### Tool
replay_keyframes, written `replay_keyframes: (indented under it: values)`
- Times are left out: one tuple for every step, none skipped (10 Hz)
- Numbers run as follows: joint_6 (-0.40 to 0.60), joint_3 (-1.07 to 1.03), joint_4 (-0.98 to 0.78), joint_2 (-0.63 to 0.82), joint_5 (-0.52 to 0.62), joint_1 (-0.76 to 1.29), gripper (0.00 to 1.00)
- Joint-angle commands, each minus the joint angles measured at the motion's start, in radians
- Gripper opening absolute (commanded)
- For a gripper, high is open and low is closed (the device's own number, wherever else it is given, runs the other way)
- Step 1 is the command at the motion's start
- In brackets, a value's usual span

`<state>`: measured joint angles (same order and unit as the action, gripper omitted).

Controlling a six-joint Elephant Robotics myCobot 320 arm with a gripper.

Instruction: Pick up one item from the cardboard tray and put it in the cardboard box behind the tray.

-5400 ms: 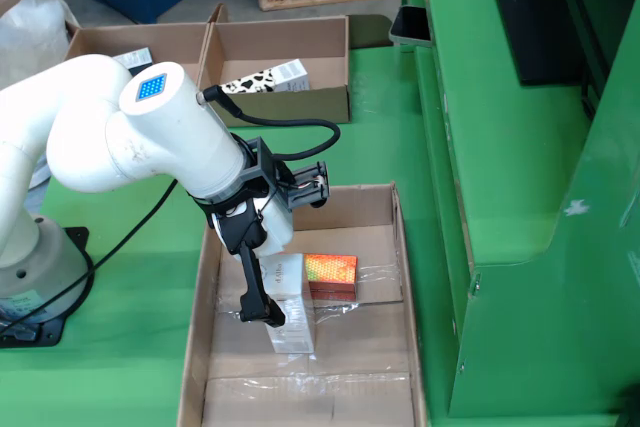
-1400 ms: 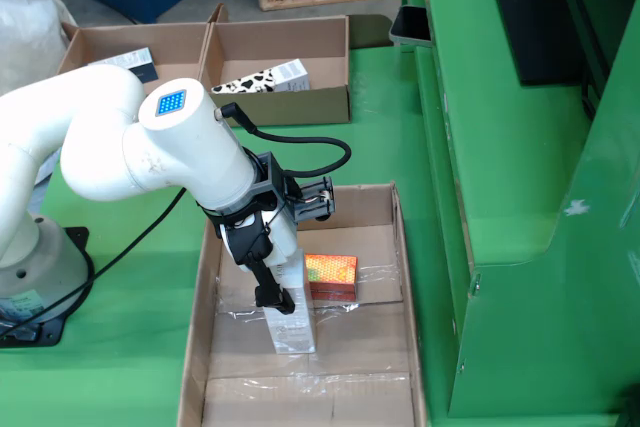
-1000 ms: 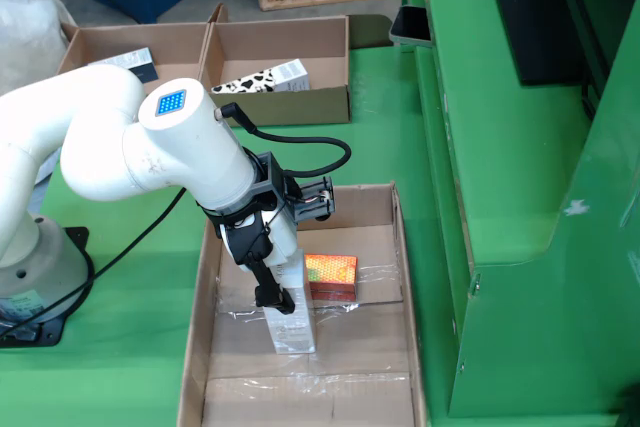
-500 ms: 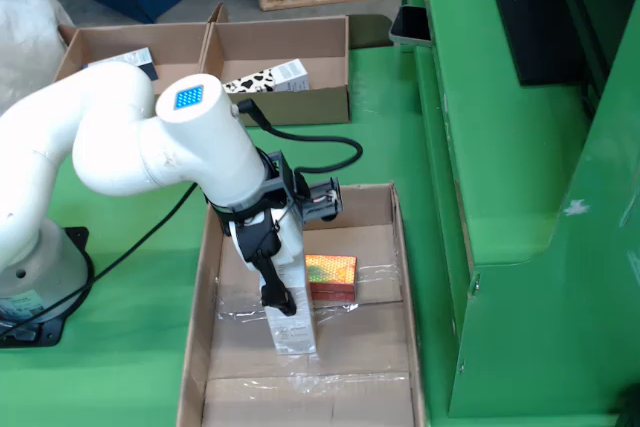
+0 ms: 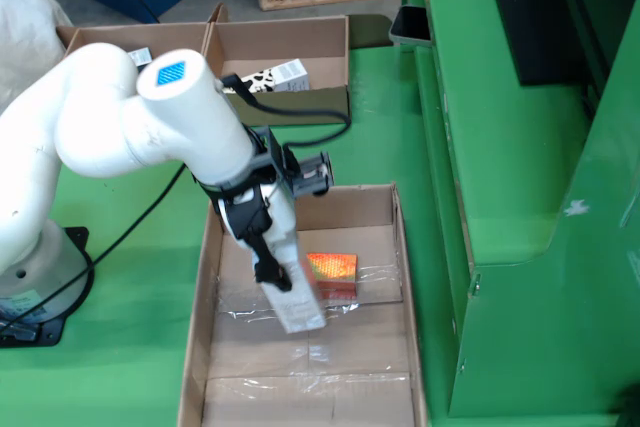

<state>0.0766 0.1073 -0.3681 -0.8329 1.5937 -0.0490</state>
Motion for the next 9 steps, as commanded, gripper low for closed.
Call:
replay_keyframes:
  values:
    - [-0.009,-0.107,0.023,0.094,-0.003,-0.015,0.00]
    - [-0.009,-0.107,0.023,0.106,-0.002,-0.014,0.00]
    - [-0.007,-0.107,0.067,0.114,0.000,-0.003,0.00]
    - [-0.007,-0.107,0.067,0.114,0.000,-0.003,0.00]
    - [-0.014,-0.107,0.112,0.128,-0.008,-0.008,0.00]
    - [-0.014,-0.107,0.112,0.128,-0.008,-0.008,0.00]
    - [-0.019,-0.107,0.136,0.132,-0.014,-0.014,0.00]
    - [-0.019,-0.107,0.136,0.132,-0.014,-0.014,0.00]
    - [-0.020,-0.107,0.142,0.148,-0.017,-0.016,0.00]
